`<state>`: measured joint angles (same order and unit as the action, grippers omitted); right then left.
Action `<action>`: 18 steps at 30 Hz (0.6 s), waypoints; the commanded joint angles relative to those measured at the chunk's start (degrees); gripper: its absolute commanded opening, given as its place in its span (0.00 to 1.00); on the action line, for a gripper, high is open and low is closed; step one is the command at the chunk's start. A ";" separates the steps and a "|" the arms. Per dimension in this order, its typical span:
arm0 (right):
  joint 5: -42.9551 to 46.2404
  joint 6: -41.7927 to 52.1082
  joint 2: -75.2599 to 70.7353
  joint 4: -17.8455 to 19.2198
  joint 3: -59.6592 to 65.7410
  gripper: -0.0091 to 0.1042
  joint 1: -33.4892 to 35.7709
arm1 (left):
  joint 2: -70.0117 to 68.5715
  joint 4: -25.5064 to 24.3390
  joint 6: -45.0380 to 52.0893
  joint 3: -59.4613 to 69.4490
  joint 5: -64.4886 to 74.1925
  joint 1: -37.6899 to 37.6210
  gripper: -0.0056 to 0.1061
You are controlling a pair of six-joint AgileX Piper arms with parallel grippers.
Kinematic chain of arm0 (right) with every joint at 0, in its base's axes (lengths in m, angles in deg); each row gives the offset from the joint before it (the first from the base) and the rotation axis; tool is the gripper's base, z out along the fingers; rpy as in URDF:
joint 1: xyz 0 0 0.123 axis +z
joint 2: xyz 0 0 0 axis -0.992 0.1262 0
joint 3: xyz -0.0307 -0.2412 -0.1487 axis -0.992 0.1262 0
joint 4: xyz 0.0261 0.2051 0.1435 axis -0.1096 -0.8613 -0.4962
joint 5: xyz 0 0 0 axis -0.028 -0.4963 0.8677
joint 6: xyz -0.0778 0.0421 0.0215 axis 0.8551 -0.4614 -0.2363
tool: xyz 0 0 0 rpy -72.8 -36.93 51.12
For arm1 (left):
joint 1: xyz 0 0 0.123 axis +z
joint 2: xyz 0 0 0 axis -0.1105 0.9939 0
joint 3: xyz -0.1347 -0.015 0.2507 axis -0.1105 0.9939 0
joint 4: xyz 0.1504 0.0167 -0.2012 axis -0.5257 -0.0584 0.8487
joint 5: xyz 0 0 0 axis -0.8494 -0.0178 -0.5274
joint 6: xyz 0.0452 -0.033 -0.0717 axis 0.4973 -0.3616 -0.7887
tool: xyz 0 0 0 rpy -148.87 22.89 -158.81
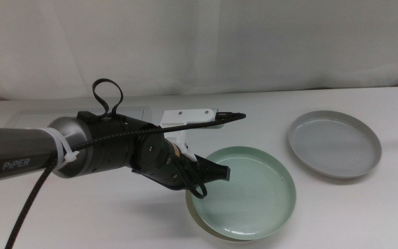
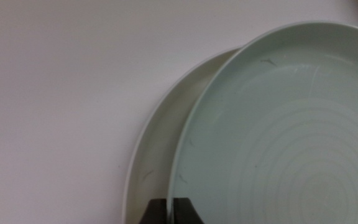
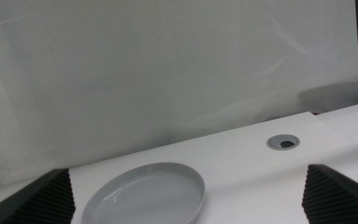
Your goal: Stack the three bowls on top of each other.
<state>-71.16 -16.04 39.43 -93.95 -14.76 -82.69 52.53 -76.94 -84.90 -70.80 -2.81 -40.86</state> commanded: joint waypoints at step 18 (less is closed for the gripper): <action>0.63 0.36 -1.82 0.37 2.33 0.99 0.10 | 0.15 -5.87 -3.57 -0.11 0.96 0.07 0.03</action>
<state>-71.16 -15.91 39.43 -93.95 -14.76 -82.69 52.53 -82.61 -88.12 -70.80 -1.96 -40.86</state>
